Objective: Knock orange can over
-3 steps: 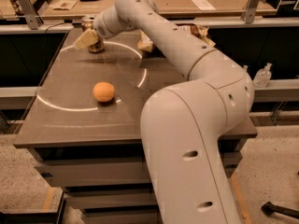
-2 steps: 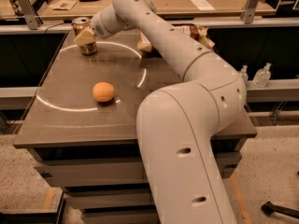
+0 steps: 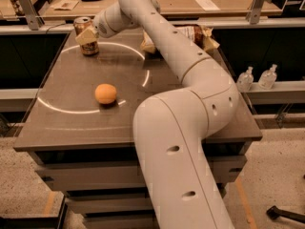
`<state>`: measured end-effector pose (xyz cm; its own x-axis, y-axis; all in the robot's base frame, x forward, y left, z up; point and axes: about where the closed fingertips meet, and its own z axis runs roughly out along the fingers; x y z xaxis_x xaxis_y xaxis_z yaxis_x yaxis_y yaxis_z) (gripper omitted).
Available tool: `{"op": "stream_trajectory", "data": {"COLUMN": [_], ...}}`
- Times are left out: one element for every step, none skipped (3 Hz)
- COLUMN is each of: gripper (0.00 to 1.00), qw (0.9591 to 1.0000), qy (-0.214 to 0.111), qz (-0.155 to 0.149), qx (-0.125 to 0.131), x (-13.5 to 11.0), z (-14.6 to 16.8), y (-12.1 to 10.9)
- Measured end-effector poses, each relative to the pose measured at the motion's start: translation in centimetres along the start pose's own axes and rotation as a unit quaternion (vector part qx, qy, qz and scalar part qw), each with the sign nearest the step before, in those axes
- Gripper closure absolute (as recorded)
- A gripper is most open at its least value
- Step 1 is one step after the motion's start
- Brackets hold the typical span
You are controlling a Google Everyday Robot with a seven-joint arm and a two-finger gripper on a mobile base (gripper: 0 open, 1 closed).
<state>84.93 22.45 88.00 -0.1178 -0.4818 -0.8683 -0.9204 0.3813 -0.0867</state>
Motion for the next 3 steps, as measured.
{"op": "stream_trajectory", "data": {"gripper": [1.00, 1.00, 1.00], "qw": [0.9978, 0.9978, 0.9978], "qy": [0.010, 0.010, 0.010], "qz": [0.053, 0.054, 0.054], "qx": [-0.038, -0.038, -0.038], "x": [1.77, 1.15, 1.09], "z": [-0.08, -0.43, -0.48], "y": [0.60, 0.55, 0.55]}}
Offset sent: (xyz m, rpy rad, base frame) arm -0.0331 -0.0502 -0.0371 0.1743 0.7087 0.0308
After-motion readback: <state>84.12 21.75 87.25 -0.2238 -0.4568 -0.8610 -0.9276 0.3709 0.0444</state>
